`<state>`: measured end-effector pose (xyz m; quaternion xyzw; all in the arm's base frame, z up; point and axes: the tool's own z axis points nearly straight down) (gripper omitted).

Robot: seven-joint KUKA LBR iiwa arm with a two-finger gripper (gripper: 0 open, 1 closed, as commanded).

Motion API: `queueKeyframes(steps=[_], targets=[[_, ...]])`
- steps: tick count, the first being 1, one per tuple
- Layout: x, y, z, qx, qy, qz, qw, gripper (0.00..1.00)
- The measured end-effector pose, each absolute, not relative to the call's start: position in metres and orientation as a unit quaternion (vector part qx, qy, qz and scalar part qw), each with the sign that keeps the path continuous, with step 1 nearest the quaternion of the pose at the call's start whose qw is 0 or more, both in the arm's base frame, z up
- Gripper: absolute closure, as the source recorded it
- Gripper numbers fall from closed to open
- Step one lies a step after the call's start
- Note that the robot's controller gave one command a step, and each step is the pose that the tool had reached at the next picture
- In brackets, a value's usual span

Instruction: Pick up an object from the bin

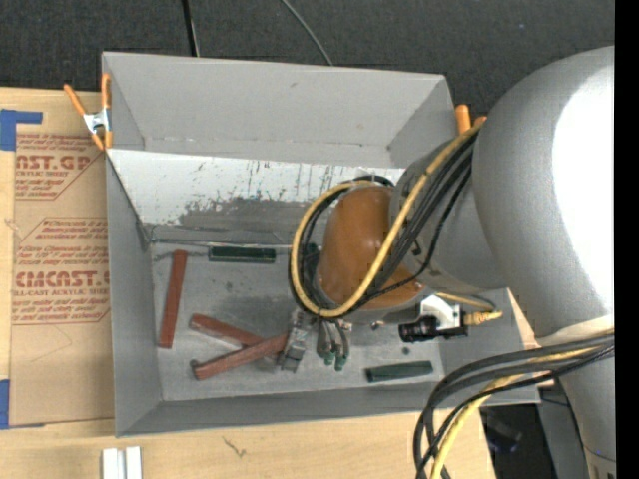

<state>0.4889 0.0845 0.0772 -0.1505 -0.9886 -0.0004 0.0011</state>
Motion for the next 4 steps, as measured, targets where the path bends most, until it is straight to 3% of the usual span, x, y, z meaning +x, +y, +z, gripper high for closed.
queueKeyframes(steps=[1,2,3,4], targets=[[0.484,0.082,0.129,-0.161,-0.987,0.001,0.004,1.0],[0.517,0.088,0.147,-0.159,-0.987,-0.001,-0.003,1.0],[0.513,0.182,0.133,0.064,-0.998,-0.001,0.0,0.0],[0.514,0.179,0.133,0.062,-0.998,-0.001,0.0,0.0]])
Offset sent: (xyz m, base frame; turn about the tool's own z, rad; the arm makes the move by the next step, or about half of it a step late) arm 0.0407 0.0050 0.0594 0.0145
